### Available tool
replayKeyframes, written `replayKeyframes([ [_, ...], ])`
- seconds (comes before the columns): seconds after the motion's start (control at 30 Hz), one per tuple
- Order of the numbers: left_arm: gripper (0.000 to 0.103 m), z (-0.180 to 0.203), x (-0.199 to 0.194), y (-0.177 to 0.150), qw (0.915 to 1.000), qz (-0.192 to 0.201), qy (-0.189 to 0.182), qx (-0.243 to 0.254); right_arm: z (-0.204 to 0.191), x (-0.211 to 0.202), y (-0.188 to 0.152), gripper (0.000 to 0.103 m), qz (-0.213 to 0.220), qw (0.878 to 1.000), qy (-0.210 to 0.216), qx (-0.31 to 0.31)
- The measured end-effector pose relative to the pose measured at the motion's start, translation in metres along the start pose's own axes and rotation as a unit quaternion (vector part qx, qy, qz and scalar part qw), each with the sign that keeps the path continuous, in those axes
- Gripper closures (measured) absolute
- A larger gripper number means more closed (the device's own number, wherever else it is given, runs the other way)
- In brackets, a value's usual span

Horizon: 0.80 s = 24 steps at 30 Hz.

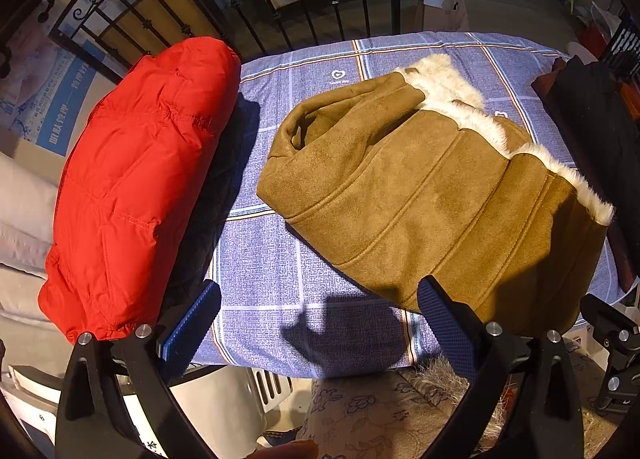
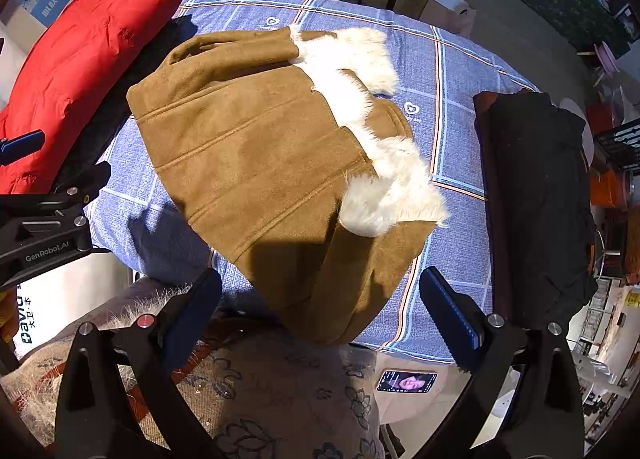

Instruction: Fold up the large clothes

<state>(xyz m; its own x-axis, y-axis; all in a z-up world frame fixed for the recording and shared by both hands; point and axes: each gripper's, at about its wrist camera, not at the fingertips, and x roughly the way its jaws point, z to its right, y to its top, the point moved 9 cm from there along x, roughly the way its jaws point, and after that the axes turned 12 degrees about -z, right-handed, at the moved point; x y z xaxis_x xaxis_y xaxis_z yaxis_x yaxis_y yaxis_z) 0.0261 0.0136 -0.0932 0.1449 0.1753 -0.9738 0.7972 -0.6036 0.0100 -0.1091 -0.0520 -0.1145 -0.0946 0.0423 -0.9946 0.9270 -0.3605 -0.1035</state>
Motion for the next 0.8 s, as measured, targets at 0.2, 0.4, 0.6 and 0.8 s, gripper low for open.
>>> replayKeyframes([
  [0.2, 0.006, -0.0005, 0.0009, 0.0, 1.0, -0.001, -0.001, 0.0, -0.0001, 0.0008, 0.0005, 0.005, -0.003, 1.0, 0.001, -0.001],
  [0.4, 0.006, -0.0012, 0.004, 0.0005, 1.0, -0.006, -0.001, 0.0, -0.0001, 0.0025, 0.0021, 0.005, -0.007, 1.0, 0.003, -0.002],
  [0.6, 0.006, 0.0008, 0.0049, 0.0046, 0.9999, -0.012, -0.001, 0.0, 0.0007, 0.0041, 0.0037, 0.005, -0.012, 1.0, 0.006, -0.002],
  [0.8, 0.006, 0.0034, 0.0093, 0.0073, 0.9997, -0.022, -0.01, 0.002, 0.0006, 0.0064, 0.0052, 0.005, -0.018, 1.0, 0.01, -0.001],
])
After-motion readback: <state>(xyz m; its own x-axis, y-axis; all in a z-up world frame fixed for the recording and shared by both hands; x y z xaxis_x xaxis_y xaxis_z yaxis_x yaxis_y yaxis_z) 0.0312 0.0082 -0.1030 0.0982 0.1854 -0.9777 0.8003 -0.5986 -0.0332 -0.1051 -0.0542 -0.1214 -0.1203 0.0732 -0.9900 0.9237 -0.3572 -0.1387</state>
